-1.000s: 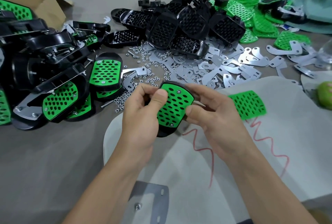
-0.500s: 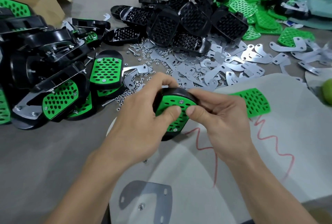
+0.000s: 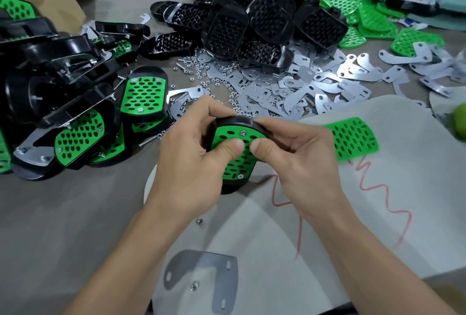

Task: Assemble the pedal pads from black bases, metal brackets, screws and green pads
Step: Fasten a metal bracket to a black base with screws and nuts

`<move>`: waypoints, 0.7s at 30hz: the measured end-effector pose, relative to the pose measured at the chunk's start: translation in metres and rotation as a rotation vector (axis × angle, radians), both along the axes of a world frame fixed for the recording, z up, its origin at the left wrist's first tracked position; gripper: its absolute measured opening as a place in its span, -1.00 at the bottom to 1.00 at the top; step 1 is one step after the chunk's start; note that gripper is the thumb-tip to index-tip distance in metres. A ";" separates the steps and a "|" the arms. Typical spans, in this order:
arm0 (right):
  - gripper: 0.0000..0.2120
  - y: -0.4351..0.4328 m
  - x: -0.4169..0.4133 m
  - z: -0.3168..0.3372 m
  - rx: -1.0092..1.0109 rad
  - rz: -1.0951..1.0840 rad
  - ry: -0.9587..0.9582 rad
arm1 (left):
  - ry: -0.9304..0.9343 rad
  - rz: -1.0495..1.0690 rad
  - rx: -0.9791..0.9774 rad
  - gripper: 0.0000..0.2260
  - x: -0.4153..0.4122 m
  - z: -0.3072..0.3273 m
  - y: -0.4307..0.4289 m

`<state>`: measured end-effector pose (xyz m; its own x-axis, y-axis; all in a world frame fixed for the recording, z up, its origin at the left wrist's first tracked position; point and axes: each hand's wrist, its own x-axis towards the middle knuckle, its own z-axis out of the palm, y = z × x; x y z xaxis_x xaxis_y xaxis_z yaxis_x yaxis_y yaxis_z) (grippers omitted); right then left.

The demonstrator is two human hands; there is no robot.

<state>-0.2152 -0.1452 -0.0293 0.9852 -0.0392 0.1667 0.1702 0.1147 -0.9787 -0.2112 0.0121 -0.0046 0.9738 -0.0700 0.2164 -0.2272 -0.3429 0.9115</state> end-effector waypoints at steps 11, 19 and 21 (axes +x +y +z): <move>-0.85 0.005 -0.004 0.011 -0.163 -0.056 -0.031 | -0.076 0.116 -0.030 -0.73 -0.014 -0.005 -0.003; -0.85 0.002 0.002 0.010 -0.267 -0.067 0.007 | 0.117 -0.060 -0.052 -0.83 0.000 0.009 0.012; -0.84 0.003 0.005 0.010 -0.287 -0.076 0.049 | 0.166 -0.132 -0.064 -0.83 0.006 0.011 0.019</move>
<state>-0.2107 -0.1423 -0.0197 0.9885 -0.0711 0.1336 0.1192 -0.1787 -0.9767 -0.2057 0.0312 0.0068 0.9797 -0.1907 0.0617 -0.1110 -0.2599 0.9592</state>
